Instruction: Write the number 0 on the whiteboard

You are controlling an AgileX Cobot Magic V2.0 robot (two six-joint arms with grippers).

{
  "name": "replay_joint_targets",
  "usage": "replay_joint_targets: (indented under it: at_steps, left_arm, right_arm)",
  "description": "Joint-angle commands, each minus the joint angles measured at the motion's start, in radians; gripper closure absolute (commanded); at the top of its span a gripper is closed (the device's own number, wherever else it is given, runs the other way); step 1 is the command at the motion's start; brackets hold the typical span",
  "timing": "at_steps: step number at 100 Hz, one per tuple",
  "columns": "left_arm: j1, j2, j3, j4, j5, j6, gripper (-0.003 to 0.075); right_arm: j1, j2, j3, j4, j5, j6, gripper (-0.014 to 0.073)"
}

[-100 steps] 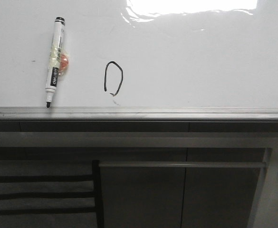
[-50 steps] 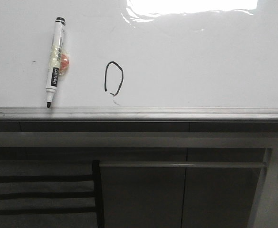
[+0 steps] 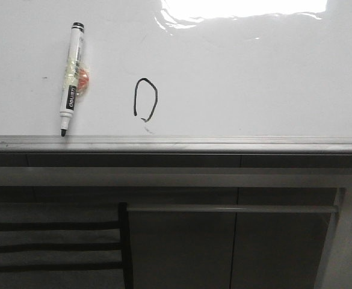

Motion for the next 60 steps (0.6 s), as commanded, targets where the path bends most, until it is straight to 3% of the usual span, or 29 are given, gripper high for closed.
replay_joint_targets:
  at_steps: [1,14,34,60]
  left_arm:
    - [0.063,0.033,-0.016,-0.017,-0.015,-0.011,0.074]
    - [0.106,0.035,0.062,-0.031,-0.013,-0.011,0.074]
    - [0.075,-0.037,0.191,-0.071,-0.019,-0.011,0.074]
    - [0.055,-0.037,0.189,-0.091,0.201,0.088,0.074]
  right_arm:
    - [-0.007,-0.014,-0.026,-0.008,-0.073,0.001,0.0662]
    - [-0.007,-0.014,-0.026,-0.008,-0.073,0.001,0.0662]
    - [-0.007,-0.014,-0.026,-0.008,-0.071,0.001,0.0662]
    - [-0.007,-0.014,-0.026,-0.008,-0.072,0.001,0.0662]
